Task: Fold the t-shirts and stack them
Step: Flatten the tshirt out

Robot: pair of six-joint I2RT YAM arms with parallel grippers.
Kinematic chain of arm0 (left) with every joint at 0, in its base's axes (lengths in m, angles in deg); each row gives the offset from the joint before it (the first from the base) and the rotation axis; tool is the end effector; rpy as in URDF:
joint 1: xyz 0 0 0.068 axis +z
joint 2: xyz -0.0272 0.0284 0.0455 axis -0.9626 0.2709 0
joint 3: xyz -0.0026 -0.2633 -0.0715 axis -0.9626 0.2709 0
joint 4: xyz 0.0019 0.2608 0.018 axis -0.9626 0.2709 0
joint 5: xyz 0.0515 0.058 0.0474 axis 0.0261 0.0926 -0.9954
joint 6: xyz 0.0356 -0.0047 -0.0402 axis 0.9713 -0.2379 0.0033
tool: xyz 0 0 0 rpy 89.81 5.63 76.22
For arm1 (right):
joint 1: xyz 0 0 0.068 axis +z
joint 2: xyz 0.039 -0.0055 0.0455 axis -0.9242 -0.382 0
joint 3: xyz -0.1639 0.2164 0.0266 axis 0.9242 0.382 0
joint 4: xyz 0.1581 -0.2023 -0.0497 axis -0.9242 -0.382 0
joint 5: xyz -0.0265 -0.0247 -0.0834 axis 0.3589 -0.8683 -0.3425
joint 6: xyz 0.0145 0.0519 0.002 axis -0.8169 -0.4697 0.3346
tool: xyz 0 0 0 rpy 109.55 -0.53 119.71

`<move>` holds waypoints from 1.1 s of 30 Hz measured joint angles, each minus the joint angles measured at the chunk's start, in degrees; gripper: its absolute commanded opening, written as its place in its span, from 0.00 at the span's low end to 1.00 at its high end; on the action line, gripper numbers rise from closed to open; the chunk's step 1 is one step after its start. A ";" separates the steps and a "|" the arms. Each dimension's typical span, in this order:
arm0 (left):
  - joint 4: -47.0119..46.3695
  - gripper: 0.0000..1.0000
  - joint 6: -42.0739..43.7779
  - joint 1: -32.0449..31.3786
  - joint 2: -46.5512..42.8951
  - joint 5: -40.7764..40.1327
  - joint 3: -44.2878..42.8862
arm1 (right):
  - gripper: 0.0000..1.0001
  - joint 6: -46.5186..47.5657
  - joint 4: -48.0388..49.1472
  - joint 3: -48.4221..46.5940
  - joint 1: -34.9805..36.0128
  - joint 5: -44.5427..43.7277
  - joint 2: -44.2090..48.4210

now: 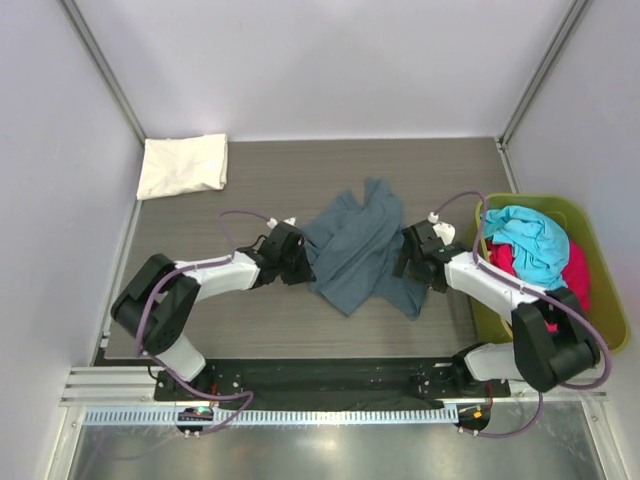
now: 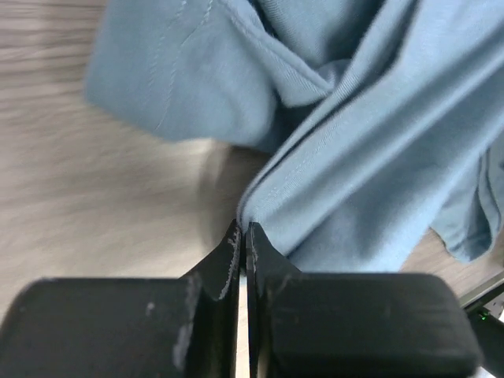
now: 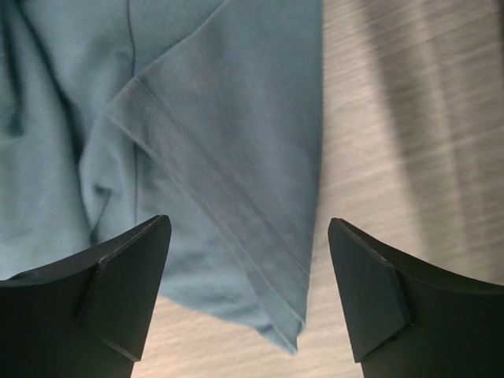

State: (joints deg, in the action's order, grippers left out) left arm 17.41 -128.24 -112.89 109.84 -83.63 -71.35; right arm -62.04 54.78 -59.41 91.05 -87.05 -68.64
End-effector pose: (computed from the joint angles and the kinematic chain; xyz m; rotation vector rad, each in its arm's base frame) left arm 0.2459 -0.1998 0.1500 -0.2086 2.5941 -0.7231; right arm 0.2168 0.0824 0.1817 0.4940 2.5565 -0.0306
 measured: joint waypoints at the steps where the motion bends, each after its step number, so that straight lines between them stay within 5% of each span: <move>1: 0.94 0.00 0.02 0.07 -1.22 -0.50 0.20 | 0.82 0.55 0.42 -0.39 0.00 0.13 -1.66; 12: 12.22 0.00 1.07 2.78 -25.00 -11.43 2.95 | 0.71 4.26 4.17 -9.55 0.00 0.00 -13.00; 28: 14.84 0.00 1.55 2.97 -24.50 -12.37 8.52 | 0.66 5.73 10.95 -10.86 0.00 4.50 -17.33; 33: 14.60 0.00 1.53 2.97 -24.50 -12.37 8.72 | 0.56 5.97 12.79 -10.86 0.00 6.25 -17.33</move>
State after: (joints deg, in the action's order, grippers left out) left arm 32.01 -126.71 -109.92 85.34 -96.00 -62.63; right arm -56.08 67.56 -70.27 91.05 -80.79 -85.98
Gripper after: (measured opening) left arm 0.009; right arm 0.621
